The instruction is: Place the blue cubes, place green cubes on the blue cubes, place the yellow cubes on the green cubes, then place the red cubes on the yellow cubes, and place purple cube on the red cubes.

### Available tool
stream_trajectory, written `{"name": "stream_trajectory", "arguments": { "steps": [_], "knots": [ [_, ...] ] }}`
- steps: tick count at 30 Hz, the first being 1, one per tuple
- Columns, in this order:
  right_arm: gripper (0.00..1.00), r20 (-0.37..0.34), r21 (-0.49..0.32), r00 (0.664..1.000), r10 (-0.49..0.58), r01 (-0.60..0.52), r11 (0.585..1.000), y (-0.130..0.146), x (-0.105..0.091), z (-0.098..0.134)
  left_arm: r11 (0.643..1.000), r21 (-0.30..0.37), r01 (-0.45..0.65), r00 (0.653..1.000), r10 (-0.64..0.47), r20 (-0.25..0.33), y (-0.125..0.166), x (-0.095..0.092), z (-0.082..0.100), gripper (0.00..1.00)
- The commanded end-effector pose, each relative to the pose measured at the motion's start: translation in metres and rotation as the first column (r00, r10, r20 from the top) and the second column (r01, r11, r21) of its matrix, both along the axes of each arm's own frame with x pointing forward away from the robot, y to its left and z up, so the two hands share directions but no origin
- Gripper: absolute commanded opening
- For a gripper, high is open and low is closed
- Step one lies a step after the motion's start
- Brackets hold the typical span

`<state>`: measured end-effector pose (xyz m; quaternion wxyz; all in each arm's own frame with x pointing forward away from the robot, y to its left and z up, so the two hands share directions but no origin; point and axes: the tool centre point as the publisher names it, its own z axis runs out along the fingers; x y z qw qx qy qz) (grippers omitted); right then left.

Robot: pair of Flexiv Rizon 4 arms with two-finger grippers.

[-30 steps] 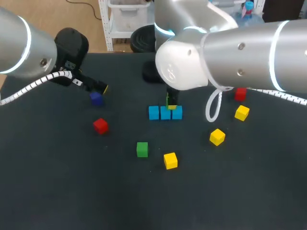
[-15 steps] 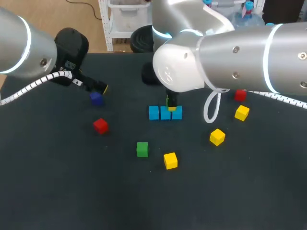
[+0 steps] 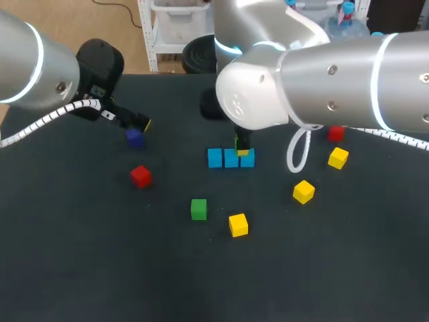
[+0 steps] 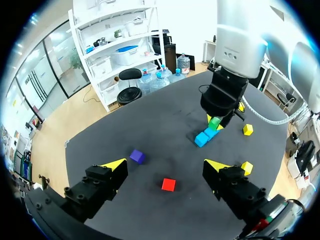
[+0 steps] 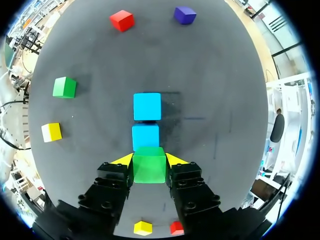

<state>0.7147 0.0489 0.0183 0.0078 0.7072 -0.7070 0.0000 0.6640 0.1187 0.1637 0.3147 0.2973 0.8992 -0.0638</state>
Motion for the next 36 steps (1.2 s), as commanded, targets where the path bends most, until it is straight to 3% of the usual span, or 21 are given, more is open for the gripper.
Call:
{"name": "stream_trajectory", "arguments": {
  "steps": [1, 8, 9, 10, 11, 12, 20, 36],
  "knots": [
    [0.00, 0.001, 0.002, 1.000, -0.002, 0.002, 1.000, -0.001, -0.001, -0.002, 1.000, -0.003, 0.002, 1.000, -0.002, 0.000, 0.001, 0.000, 0.000, 1.00],
    [0.01, -0.004, 0.003, 1.000, -0.002, 0.002, 1.000, -0.001, -0.001, -0.003, 1.000, -0.003, 0.002, 1.000, -0.002, 0.000, 0.001, 0.000, 0.000, 1.00],
    [0.08, -0.003, 0.004, 1.000, -0.002, 0.002, 1.000, -0.001, -0.001, -0.003, 1.000, -0.003, 0.002, 1.000, -0.002, 0.000, 0.001, 0.000, 0.000, 1.00],
    [0.20, -0.002, 0.005, 1.000, 0.000, 0.000, 1.000, 0.000, -0.001, -0.003, 1.000, -0.003, 0.002, 1.000, -0.002, 0.000, 0.001, 0.000, 0.000, 1.00],
    [0.42, -0.001, 0.007, 1.000, 0.001, 0.000, 1.000, 0.000, -0.001, -0.002, 1.000, -0.003, 0.002, 1.000, -0.002, 0.000, 0.001, 0.000, 0.000, 1.00],
    [1.00, -0.007, 0.015, 1.000, -0.001, 0.001, 1.000, 0.000, -0.001, -0.002, 1.000, -0.003, 0.002, 1.000, -0.002, 0.000, 0.001, 0.000, 0.000, 1.00],
    [1.00, -0.012, 0.022, 1.000, -0.008, 0.008, 1.000, -0.002, 0.001, 0.001, 1.000, -0.003, 0.002, 1.000, -0.002, 0.000, 0.001, 0.000, 0.000, 1.00],
    [1.00, 0.046, 0.115, 0.994, -0.099, 0.094, 0.989, -0.037, 0.013, 0.043, 1.000, -0.003, 0.002, 1.000, -0.002, 0.000, 0.001, 0.000, 0.000, 1.00]
  ]
}}
